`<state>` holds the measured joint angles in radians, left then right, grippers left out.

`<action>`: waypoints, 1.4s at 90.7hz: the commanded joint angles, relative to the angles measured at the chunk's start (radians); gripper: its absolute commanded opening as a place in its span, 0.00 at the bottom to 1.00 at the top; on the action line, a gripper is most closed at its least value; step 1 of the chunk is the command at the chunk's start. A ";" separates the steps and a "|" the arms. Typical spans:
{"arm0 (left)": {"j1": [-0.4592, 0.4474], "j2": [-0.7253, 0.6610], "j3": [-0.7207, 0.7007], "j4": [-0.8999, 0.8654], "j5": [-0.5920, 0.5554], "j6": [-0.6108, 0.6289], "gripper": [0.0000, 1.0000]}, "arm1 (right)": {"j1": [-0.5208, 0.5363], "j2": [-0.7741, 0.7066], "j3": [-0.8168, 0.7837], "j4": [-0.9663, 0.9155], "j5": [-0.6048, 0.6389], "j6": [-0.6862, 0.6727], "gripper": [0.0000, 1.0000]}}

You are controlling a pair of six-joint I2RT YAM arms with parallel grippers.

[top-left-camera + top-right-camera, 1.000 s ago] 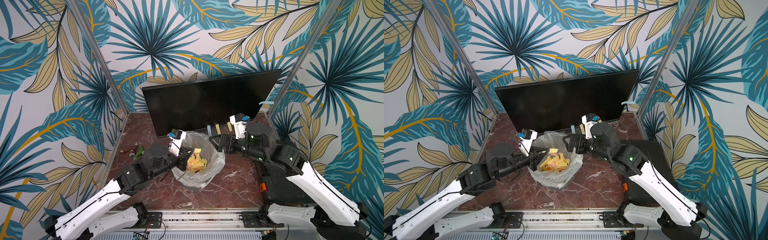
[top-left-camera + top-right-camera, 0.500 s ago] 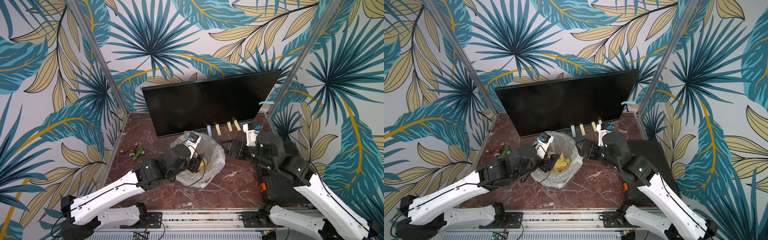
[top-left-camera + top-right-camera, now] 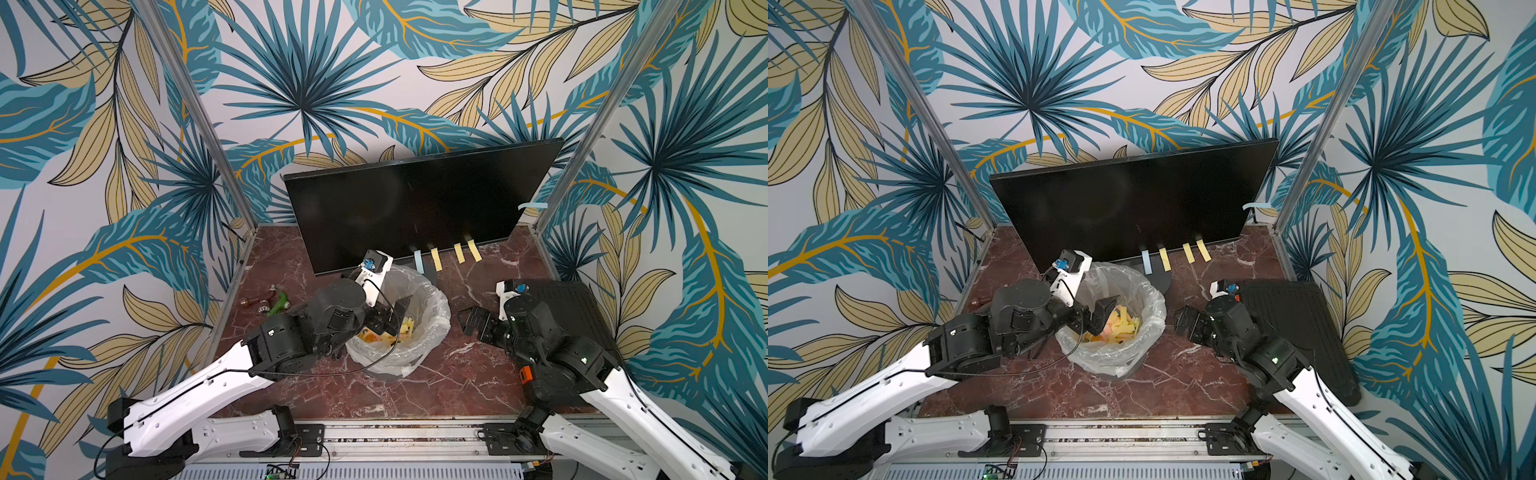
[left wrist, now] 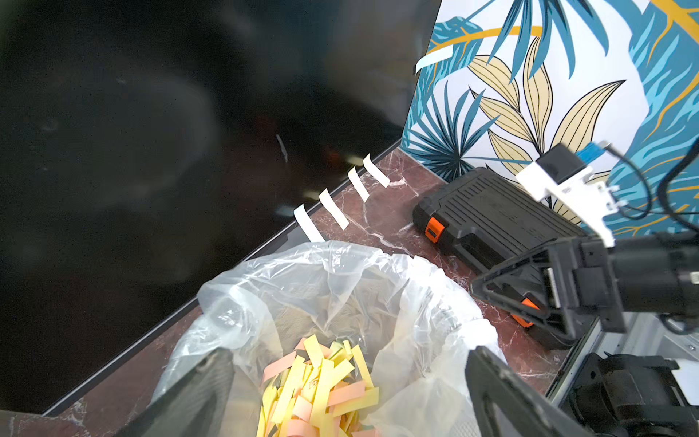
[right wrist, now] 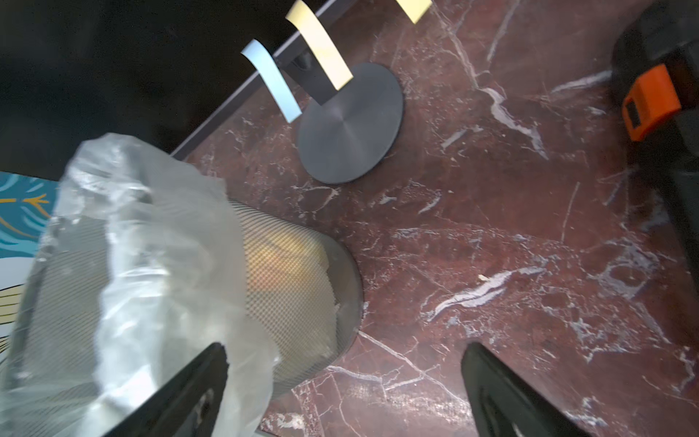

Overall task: Remove the sticky note from the monitor
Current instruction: Place the sticky note in the trash bin, then move the trash bin to the center of the board.

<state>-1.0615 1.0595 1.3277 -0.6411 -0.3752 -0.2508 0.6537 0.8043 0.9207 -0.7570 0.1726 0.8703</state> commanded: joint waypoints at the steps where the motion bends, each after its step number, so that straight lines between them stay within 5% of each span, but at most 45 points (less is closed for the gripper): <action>1: -0.003 -0.008 0.041 -0.006 -0.013 -0.016 1.00 | -0.012 0.023 -0.060 0.029 0.035 0.029 1.00; 71: -0.003 -0.005 0.004 0.036 0.025 -0.130 1.00 | -0.048 0.379 -0.143 0.493 -0.265 -0.003 0.97; 127: -0.003 0.027 0.000 0.047 0.024 -0.130 1.00 | 0.072 0.585 -0.050 0.644 -0.294 0.047 0.96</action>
<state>-1.0615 1.0874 1.3396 -0.6170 -0.3519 -0.3756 0.6964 1.3495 0.8341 -0.1638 -0.0898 0.9085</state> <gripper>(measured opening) 0.999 0.960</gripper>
